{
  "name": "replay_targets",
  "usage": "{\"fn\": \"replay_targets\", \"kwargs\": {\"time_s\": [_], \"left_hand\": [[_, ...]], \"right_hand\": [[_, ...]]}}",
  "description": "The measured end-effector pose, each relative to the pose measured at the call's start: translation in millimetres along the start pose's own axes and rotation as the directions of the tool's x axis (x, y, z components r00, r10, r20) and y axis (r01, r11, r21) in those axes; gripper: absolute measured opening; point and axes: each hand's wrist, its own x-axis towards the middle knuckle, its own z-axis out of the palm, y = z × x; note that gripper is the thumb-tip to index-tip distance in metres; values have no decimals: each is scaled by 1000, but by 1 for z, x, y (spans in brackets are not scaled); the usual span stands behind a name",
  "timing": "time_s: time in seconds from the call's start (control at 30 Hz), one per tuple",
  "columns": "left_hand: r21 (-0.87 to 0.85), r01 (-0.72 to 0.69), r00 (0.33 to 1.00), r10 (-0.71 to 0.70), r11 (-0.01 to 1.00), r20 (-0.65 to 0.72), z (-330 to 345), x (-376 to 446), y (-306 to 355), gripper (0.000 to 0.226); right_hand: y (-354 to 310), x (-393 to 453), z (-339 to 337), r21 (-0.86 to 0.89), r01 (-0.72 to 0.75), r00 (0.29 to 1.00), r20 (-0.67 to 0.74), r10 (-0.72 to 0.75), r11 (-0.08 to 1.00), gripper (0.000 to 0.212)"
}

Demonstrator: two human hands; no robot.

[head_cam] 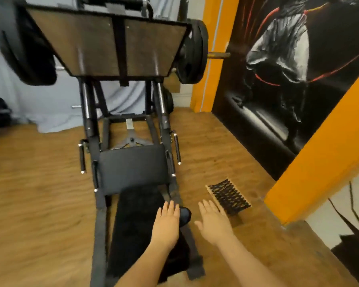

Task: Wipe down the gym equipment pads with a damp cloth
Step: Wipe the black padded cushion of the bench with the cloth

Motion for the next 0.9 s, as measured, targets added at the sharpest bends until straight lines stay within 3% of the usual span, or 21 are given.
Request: {"fn": "replay_targets", "kwargs": {"time_s": [0.13,0.27,0.37,0.53,0.6,0.73,0.83,0.9], "left_hand": [[-19,199,979,-199,980,-29,0,31,-1,67],[-18,389,920,-389,921,-51,18,55,-28,64],[-32,527,850,-527,850,-9,31,71,-49,62],[-59,693,721,-693,719,25,55,76,-49,63],[-64,748,664,-745,660,64,65,69,-45,62],[-136,908,410,-907,396,98,83,63,-22,57],[-212,969,157,-980,129,121,100,72,16,57],[-237,972,42,-986,3,158,107,81,44,59]], "right_hand": [[9,68,-11,-48,210,977,54,-207,977,63],[-21,129,-13,-72,431,901,87,-425,900,64],[-42,169,-10,-85,561,827,99,-553,823,64],[-61,215,0,-164,733,679,235,-695,660,62],[-76,227,5,-175,809,587,299,-752,562,62],[-106,235,24,-155,951,309,393,-866,269,60],[-108,234,41,-151,988,87,473,-877,16,60],[-99,232,53,-125,985,-38,515,-857,-119,61]]}}
